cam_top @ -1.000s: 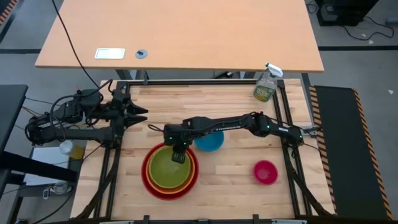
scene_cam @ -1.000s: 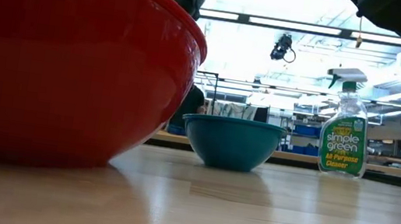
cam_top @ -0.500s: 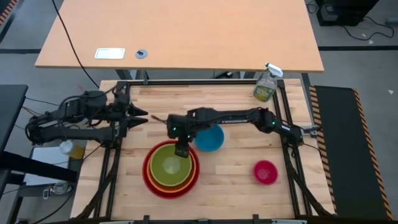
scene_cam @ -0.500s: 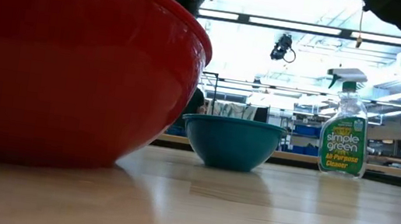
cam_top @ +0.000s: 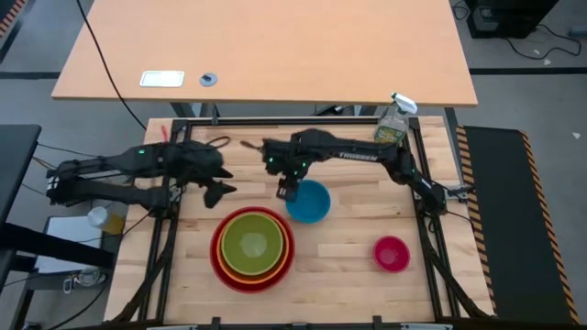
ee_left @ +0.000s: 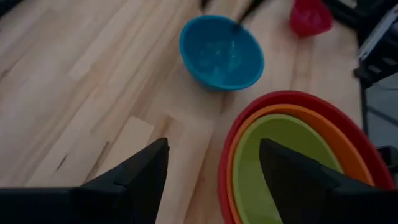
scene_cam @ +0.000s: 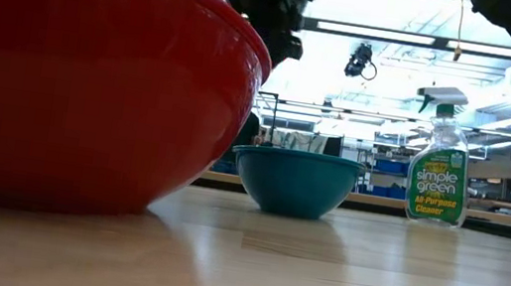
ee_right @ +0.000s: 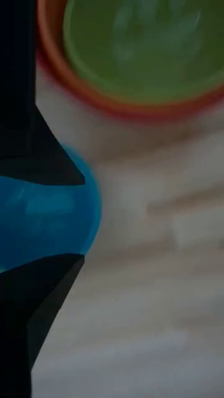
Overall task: Nest bowls inside each other
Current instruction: Stack the blue bowl into the green bowl
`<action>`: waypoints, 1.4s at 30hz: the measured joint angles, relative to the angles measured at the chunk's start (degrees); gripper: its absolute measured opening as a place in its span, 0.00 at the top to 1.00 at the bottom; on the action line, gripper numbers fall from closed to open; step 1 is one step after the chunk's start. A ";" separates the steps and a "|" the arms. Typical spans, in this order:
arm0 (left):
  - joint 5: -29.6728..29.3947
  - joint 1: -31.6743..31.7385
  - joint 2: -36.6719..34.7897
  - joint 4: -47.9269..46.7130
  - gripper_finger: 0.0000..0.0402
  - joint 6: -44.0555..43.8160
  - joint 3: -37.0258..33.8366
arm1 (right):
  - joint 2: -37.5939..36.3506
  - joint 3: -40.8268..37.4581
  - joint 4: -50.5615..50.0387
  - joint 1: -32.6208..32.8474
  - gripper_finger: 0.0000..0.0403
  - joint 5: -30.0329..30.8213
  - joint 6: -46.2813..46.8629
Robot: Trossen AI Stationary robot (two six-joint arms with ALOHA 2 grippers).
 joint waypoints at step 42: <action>-0.67 -26.94 31.78 13.06 0.39 -6.85 0.02 | -38.18 -64.74 30.04 -5.96 0.52 4.24 6.34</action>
